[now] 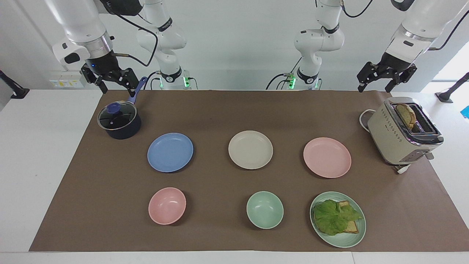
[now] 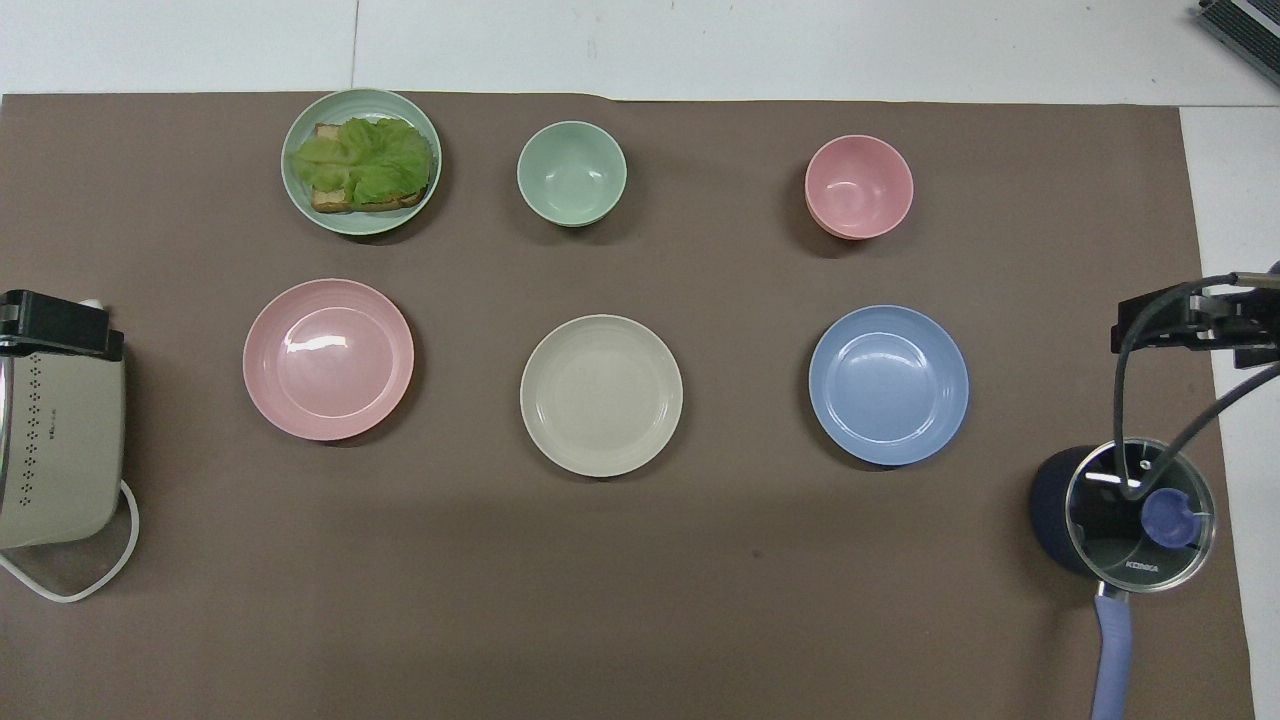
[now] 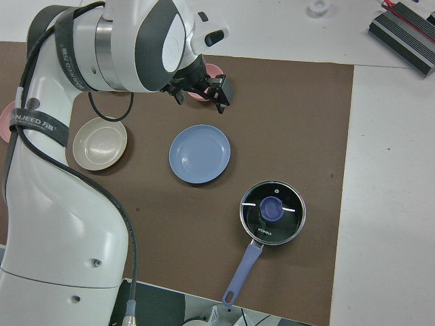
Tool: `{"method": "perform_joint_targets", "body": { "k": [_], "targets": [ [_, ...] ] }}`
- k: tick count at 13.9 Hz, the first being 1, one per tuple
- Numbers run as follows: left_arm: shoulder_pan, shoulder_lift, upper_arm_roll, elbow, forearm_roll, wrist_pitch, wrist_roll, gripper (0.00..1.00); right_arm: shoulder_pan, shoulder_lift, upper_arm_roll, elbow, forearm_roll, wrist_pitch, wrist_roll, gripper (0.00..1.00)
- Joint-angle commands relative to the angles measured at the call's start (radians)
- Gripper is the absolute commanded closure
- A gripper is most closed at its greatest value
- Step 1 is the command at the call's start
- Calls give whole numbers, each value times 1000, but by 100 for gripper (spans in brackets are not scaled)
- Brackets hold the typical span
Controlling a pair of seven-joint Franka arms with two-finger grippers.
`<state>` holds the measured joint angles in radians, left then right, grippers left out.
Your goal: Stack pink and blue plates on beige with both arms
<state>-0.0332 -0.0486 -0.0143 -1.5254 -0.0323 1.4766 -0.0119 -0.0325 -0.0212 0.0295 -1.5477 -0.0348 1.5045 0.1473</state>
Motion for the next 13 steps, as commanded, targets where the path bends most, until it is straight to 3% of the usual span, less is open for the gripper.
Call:
{"method": "perform_joint_targets", "body": {
  "k": [1, 13],
  "targets": [
    [4, -33, 2, -35, -12, -7, 10, 0, -4, -8, 0, -9, 0, 3, 11, 0],
    [9, -36, 2, -41, -11, 7, -3, 0, -14, -6, -5, -9, 0, 3, 8, 0]
  ]
}}
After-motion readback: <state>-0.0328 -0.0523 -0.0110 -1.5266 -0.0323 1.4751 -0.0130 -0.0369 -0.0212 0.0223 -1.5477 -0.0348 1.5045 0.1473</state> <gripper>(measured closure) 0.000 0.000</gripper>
